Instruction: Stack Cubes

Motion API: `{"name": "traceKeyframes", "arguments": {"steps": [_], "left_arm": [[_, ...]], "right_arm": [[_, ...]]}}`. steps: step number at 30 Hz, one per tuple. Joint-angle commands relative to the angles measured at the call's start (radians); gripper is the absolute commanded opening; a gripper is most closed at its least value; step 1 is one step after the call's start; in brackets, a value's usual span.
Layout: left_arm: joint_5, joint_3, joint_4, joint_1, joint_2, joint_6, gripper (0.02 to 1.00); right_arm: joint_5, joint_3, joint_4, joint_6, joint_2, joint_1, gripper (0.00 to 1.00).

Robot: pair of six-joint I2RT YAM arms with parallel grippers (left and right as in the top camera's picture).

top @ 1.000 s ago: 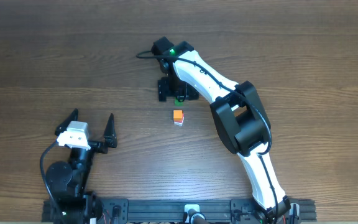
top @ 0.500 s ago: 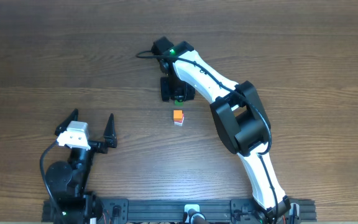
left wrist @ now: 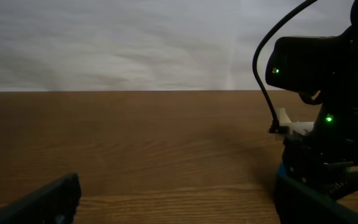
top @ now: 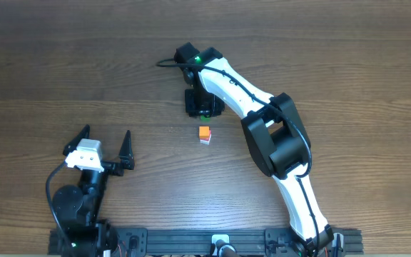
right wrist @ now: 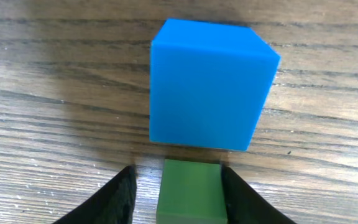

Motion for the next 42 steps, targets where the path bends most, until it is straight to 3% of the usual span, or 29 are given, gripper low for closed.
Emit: {"name": "traceKeyframes", "arguments": {"steps": [1,28,42], "left_arm": [[0.013,-0.005,-0.001,0.006,-0.005,0.015,0.998],[0.013,-0.005,-0.001,0.006,-0.005,0.015,0.998],[0.013,-0.005,-0.001,0.006,-0.005,0.015,0.993]], "right_arm": [[0.000,-0.007,-0.001,0.002,-0.018,-0.004,0.404],[0.016,-0.007,0.012,0.002,-0.055,-0.020,0.159],[0.106,-0.007,-0.070,0.000,-0.335,-0.004,0.012]]}}
